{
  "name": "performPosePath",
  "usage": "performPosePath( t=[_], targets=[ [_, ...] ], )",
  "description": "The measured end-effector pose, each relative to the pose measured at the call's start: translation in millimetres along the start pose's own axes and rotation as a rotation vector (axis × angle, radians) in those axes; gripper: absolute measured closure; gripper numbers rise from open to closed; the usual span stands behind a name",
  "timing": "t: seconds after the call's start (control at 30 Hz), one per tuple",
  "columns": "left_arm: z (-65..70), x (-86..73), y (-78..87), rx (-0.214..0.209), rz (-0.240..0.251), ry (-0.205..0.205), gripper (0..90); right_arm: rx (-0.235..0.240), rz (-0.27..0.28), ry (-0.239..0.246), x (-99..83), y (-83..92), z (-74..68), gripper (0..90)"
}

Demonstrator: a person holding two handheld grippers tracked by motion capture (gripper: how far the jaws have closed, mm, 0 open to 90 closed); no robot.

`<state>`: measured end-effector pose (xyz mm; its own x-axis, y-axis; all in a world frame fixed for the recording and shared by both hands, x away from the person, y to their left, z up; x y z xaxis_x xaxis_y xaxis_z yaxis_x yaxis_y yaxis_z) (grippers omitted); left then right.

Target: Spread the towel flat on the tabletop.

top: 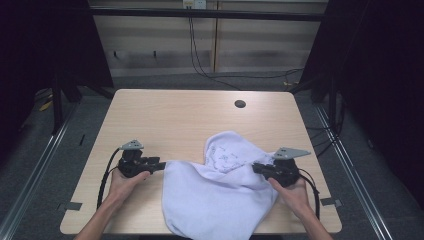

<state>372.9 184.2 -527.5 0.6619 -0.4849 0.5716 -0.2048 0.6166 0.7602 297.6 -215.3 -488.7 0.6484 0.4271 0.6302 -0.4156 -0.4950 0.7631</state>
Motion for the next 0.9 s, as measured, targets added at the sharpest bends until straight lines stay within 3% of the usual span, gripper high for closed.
performPosePath(
  t=[0.23, 0.43, 0.53, 0.6, 0.63, 0.7, 0.77, 0.8, 0.83, 0.9],
  targets=[
    [7.7, 7.9, -18.5, 0.025, -0.047, -0.061, 52.7, -0.036, -0.03, -0.079, -39.4, 17.5, 20.6, 87.4],
    [18.6, 14.5, -30.7, -0.018, -0.072, -0.096, 48.8, -0.037, -0.039, -0.068, -40.8, 15.5, 20.9, 87.4],
    [24.3, 18.5, -37.9, 0.008, -0.069, -0.143, 49.4, -0.036, -0.049, -0.066, -41.3, 13.8, 20.1, 87.3],
    [28.2, 20.5, -41.5, 0.056, -0.071, -0.176, 58.8, -0.032, -0.047, -0.062, -41.4, 14.0, 19.7, 87.3],
    [31.7, 20.8, -43.4, 0.047, -0.075, -0.194, 63.9, -0.031, -0.048, -0.063, -41.6, 14.2, 19.4, 87.3],
    [39.1, 20.1, -45.3, 0.078, -0.088, -0.232, 74.9, -0.033, -0.052, -0.063, -42.4, 14.2, 19.7, 87.3],
    [46.0, 18.4, -45.6, 0.077, -0.106, -0.254, 85.6, -0.03, -0.052, -0.066, -43.4, 15.0, 19.3, 87.3],
    [47.5, 18.1, -45.1, 0.074, -0.112, -0.249, 87.3, -0.029, -0.051, -0.064, -43.8, 15.3, 19.2, 87.3],
    [47.6, 17.4, -44.4, 0.045, -0.121, -0.236, 88.0, -0.028, -0.052, -0.065, -44.2, 15.7, 19.0, 87.3],
    [46.5, 18.1, -36.9, 0.01, -0.094, -0.21, 88.4, -0.03, -0.049, -0.067, -44.1, 17.5, 18.9, 87.3]
  ],
)
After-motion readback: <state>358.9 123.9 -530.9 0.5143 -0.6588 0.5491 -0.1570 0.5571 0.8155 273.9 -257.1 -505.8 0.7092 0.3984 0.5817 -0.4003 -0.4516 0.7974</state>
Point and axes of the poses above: each handheld gripper's, and its own axes: y roughly backward along the jaws, x roughly out of its top, z roughly to its right, the point moved 5 cm from there along -y, roughly forward along the jaws, and after that the axes turned 14 degrees about -z, right-handed, at the moved point
